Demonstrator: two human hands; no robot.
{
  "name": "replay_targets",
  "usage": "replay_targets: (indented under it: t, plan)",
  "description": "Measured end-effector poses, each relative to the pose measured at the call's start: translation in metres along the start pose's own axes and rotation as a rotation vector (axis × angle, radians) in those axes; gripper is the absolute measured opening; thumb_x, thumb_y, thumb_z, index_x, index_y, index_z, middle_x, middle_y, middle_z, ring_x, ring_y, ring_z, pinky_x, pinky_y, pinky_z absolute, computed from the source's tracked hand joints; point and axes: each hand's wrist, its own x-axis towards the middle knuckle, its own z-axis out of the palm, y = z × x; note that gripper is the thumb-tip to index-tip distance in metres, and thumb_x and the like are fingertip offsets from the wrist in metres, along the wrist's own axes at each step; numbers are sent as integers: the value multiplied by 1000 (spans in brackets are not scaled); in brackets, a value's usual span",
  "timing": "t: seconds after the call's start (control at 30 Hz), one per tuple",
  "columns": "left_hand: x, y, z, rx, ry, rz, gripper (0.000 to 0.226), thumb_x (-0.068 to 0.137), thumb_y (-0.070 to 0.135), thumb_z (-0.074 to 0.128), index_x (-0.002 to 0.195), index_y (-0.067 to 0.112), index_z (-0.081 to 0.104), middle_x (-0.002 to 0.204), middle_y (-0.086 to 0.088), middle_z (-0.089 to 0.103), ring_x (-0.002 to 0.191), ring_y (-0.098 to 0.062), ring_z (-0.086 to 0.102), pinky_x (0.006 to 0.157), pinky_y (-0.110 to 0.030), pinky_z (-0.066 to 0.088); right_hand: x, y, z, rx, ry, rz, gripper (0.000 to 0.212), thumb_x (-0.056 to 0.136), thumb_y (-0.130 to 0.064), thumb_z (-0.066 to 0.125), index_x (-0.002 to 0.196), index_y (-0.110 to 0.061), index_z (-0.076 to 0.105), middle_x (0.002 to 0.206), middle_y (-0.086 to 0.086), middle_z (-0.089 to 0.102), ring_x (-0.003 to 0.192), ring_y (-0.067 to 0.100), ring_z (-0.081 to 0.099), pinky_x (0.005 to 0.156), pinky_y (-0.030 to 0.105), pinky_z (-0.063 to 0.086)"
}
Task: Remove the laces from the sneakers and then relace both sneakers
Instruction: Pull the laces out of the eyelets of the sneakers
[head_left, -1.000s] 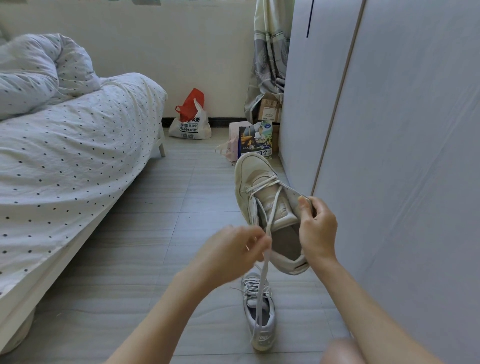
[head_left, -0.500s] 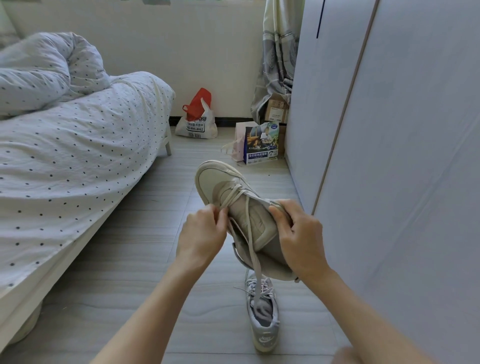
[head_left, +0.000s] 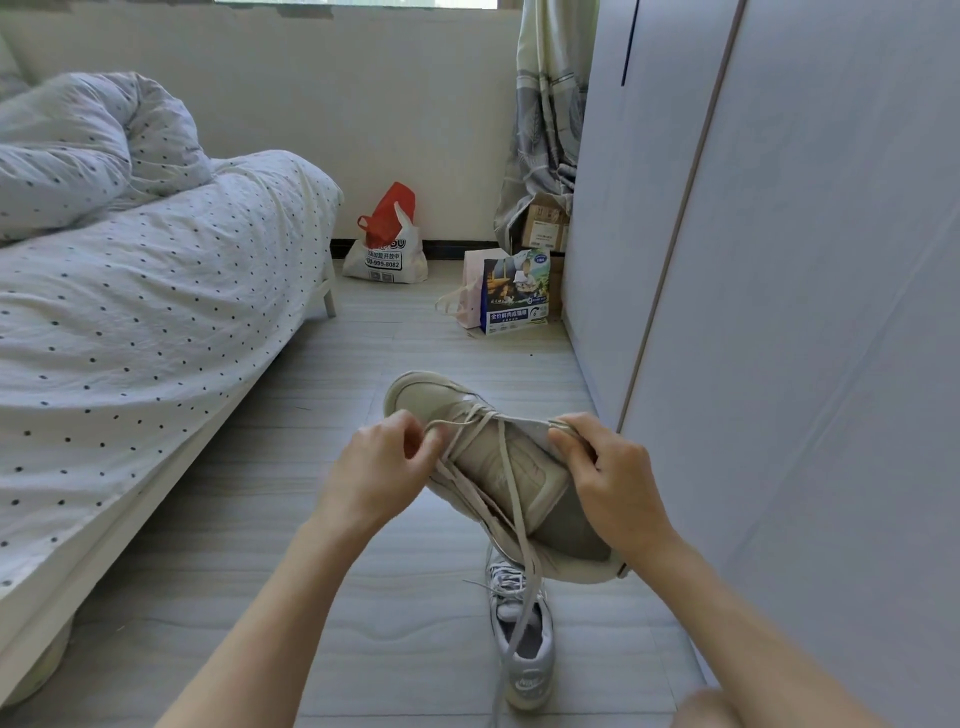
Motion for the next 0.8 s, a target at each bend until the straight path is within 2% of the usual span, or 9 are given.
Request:
replay_targets:
  t: [0.1,0.2,0.33,0.43,0.57,0.67,0.73,0.8]
  plan:
    - [-3,7,11,-172,-114,-66,34,89,44,56,79,12,61,73,-3,63,66,-19,64,61,-37,56,2,2,0,82,72,98,17,94,-18,54,81,-10,62,61,-4,55,57,4,47,54,15,34]
    - [-2,16,15,-367,-85,-120,28,93,29,54,76,8,59,73,-8,62,55,-15,62,49,-28,56,3,-2,0,129,110,121,17,94,-16,54,78,-18,60,63,-9,55,59,-1,48,55,10,35]
    - [1,17,8,-298,21,-39,25,94,22,54,80,2,63,72,-5,65,63,-23,65,64,-40,56,4,3,-2,124,139,141,17,94,-16,54,79,-19,60,62,-11,55,59,-2,49,55,10,36]
    - [4,11,-4,-193,84,7,22,91,22,58,77,8,66,65,1,62,68,-20,63,69,-33,52,5,13,-7,85,152,165,18,94,-15,55,77,-17,61,57,-11,51,55,-2,47,53,12,34]
    - [0,5,-6,-82,-37,75,15,89,24,62,79,13,67,74,2,65,74,-12,61,69,-27,49,4,23,-9,-15,103,166,14,93,-15,57,81,-14,64,53,-14,49,57,-2,50,54,12,34]
    - [-2,10,3,-278,-20,82,14,91,18,59,83,11,67,77,6,66,78,-10,62,70,-11,47,3,26,-10,7,93,182,18,92,-14,57,76,-18,62,51,-15,49,58,-3,50,54,10,34]
    - [-1,16,7,-554,-28,56,16,94,16,53,86,7,65,81,-1,69,83,-17,65,80,-18,51,4,26,-10,51,101,197,21,93,-14,56,73,-19,60,50,-13,47,54,-1,47,53,12,33]
    - [-1,23,9,-827,-82,4,16,95,14,48,87,8,60,75,-4,68,78,-21,67,79,-29,55,5,25,-10,84,97,207,22,94,-14,55,72,-11,61,52,-10,45,53,3,42,52,16,31]
